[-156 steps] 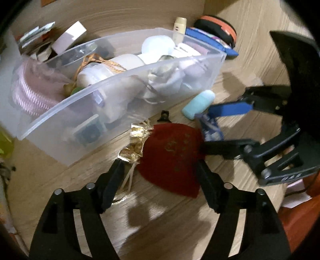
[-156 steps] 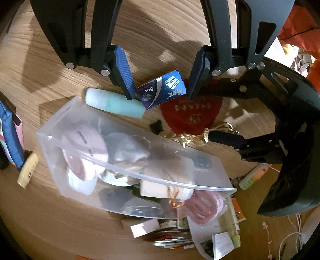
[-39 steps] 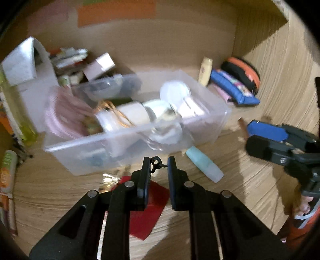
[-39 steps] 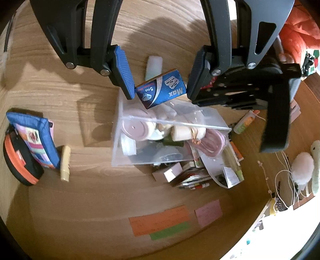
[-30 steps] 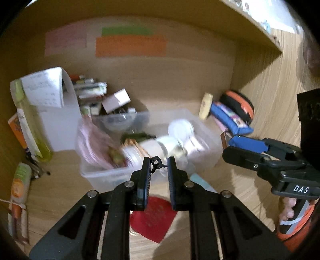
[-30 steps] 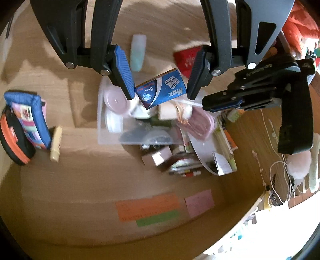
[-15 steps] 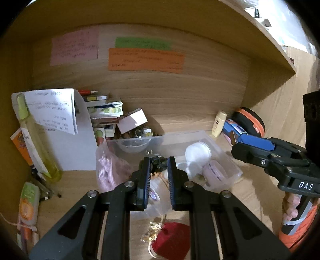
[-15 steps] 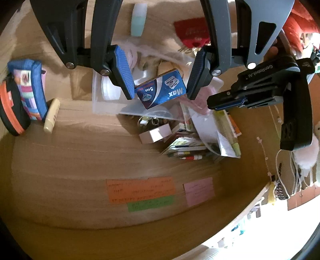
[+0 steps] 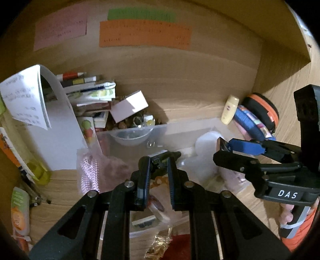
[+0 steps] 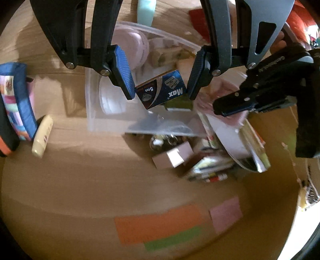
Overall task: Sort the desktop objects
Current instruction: 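Lower the Max pack into the box and open the right gripper while the left reaches into the box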
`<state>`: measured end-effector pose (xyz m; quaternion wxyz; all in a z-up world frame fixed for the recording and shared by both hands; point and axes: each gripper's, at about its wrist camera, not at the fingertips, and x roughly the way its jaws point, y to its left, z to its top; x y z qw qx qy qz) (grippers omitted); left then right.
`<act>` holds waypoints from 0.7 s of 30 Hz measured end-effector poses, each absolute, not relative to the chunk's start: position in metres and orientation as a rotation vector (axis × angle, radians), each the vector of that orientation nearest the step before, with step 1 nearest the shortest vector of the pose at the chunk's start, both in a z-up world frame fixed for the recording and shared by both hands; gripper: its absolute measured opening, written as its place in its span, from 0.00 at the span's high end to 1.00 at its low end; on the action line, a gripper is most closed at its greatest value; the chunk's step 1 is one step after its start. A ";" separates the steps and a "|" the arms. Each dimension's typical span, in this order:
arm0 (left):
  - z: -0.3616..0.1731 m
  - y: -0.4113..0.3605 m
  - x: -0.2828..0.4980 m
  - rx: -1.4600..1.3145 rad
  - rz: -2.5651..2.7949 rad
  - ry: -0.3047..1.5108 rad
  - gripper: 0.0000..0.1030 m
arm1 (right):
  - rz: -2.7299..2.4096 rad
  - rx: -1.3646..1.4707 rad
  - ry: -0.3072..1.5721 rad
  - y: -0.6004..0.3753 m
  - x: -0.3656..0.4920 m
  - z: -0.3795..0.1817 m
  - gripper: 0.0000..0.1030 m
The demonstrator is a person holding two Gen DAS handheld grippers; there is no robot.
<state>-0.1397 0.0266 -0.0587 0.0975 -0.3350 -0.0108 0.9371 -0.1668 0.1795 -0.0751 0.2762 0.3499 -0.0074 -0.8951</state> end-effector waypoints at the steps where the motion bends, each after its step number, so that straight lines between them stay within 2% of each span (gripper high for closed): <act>1: -0.061 0.026 -0.141 -1.000 2.767 -0.036 0.85 | -2.402 0.949 -0.014 0.179 -0.168 -0.078 0.51; 13: -0.070 0.029 -0.147 -1.022 2.745 -0.012 0.83 | -2.460 0.928 0.171 0.158 -0.164 -0.093 0.50; 17: -0.067 0.028 -0.144 -0.992 2.732 -0.021 0.82 | -2.481 0.891 0.196 0.157 -0.160 -0.090 0.38; 21: -0.061 0.028 -0.140 -0.971 2.749 -0.021 0.76 | -2.511 0.840 0.196 0.160 -0.154 -0.080 0.37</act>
